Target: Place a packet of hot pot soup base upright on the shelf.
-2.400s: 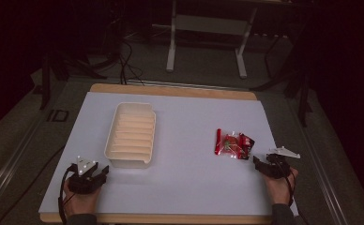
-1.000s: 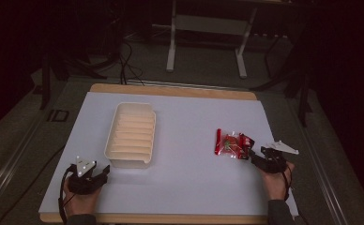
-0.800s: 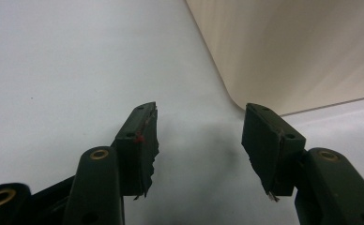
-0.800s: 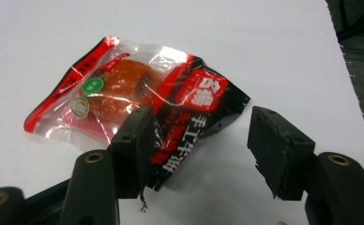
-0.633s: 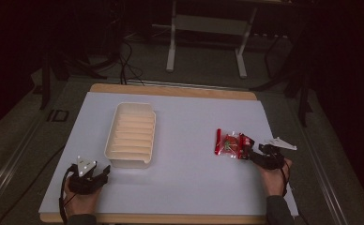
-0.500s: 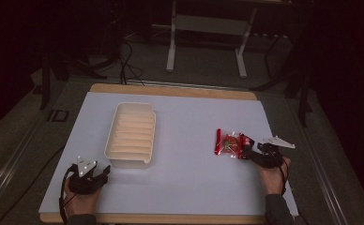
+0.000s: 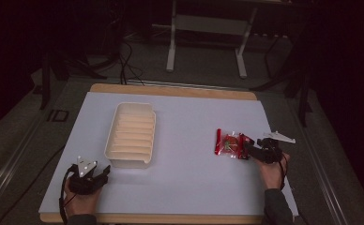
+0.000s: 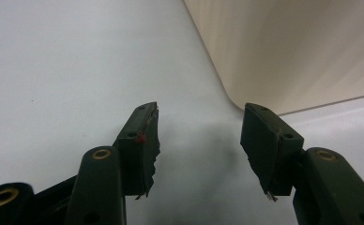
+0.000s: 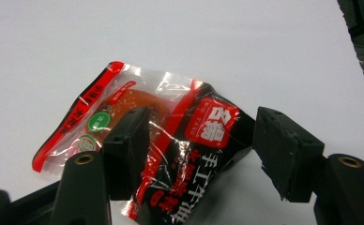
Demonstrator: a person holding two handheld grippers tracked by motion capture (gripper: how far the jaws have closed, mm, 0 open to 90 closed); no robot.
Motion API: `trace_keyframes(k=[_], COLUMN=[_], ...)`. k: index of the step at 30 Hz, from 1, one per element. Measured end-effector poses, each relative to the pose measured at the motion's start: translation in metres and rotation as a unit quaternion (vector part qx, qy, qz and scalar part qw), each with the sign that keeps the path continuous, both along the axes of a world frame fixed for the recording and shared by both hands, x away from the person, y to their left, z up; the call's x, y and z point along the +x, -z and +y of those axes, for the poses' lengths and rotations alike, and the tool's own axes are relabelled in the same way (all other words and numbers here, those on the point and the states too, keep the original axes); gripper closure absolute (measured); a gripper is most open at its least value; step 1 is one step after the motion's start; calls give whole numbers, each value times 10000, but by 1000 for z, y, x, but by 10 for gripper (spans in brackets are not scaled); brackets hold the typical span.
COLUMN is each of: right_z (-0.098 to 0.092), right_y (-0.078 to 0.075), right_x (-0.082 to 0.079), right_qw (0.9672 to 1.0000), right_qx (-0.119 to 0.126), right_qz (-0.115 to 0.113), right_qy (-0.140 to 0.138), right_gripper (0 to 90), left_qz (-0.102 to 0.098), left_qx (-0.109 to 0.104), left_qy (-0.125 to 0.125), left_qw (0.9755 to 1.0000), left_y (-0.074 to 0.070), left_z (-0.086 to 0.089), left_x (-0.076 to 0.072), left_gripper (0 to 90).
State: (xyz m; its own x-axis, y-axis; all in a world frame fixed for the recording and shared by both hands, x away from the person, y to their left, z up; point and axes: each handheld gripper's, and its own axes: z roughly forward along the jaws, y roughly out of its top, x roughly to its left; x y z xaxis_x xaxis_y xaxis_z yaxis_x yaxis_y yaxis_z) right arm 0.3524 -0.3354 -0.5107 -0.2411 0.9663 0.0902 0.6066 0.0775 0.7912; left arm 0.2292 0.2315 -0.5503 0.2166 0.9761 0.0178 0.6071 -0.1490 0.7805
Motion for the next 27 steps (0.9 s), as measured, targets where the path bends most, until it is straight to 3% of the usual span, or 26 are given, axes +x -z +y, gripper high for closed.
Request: trace_keyframes(k=[10,27], right_z=[-9,-12], right_y=[1,30], right_x=[12,18], right_qw=[9996,9964], right_qx=[191,516], right_qz=[146,624], right_qy=[166,235], right_gripper=[363,378], left_qz=[-1,1], left_qx=[25,8], left_qy=[-6,-29], left_qw=[10000,10000], left_y=[0,0], left_z=[0,0], left_x=[0,0], left_gripper=[466,464])
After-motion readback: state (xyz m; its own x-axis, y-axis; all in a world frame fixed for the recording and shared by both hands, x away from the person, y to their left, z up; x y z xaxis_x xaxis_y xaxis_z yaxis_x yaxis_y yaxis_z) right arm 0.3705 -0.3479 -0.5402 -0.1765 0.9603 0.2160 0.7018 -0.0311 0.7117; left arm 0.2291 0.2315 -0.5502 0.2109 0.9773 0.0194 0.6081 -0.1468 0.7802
